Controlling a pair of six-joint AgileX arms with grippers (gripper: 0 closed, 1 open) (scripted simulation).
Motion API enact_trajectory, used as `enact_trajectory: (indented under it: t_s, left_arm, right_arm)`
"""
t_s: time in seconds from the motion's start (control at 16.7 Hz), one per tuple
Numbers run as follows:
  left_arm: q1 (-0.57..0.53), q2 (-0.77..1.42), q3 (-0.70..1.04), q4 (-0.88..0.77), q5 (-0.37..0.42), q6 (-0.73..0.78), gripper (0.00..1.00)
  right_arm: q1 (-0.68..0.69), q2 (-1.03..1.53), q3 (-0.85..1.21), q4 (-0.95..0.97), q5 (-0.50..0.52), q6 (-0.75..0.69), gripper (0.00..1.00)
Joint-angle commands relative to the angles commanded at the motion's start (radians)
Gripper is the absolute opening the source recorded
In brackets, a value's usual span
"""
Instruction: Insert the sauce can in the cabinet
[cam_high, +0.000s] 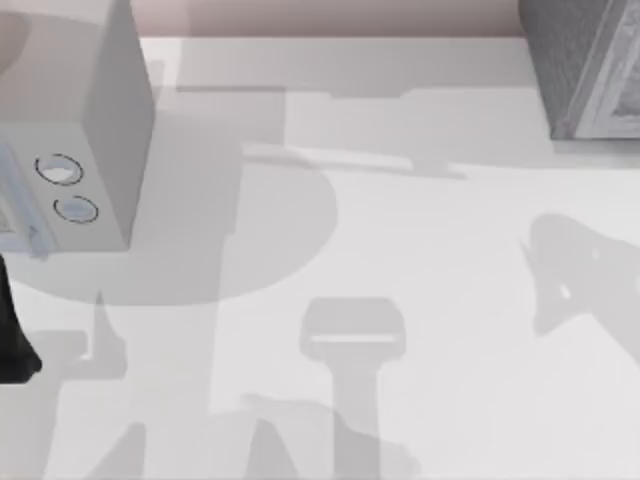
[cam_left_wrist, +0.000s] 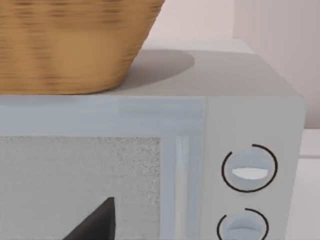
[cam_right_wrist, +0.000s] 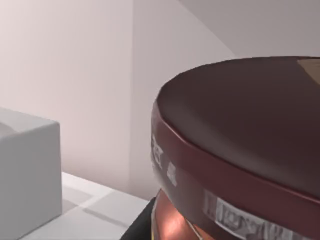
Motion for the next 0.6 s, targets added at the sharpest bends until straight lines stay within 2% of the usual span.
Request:
enact_trajectory:
  t_s: [0.3, 0.42, 0.6]
  left_arm:
    - [0.0, 0.0, 0.0, 0.0, 0.0, 0.0, 1.0]
    - [0.0, 0.0, 0.0, 0.0, 0.0, 0.0, 1.0]
    - [0.0, 0.0, 0.0, 0.0, 0.0, 0.0, 1.0]
  right_arm:
    - [-0.028, -0.391, -0.227, -0.27, 0.34, -0.013, 0.0]
    - [-0.029, -0.501, -0.292, -0.342, 0.427, -0.021, 0.0]
    - [-0.022, -0.587, -0.336, -0.393, 0.492, -0.03, 0.0]
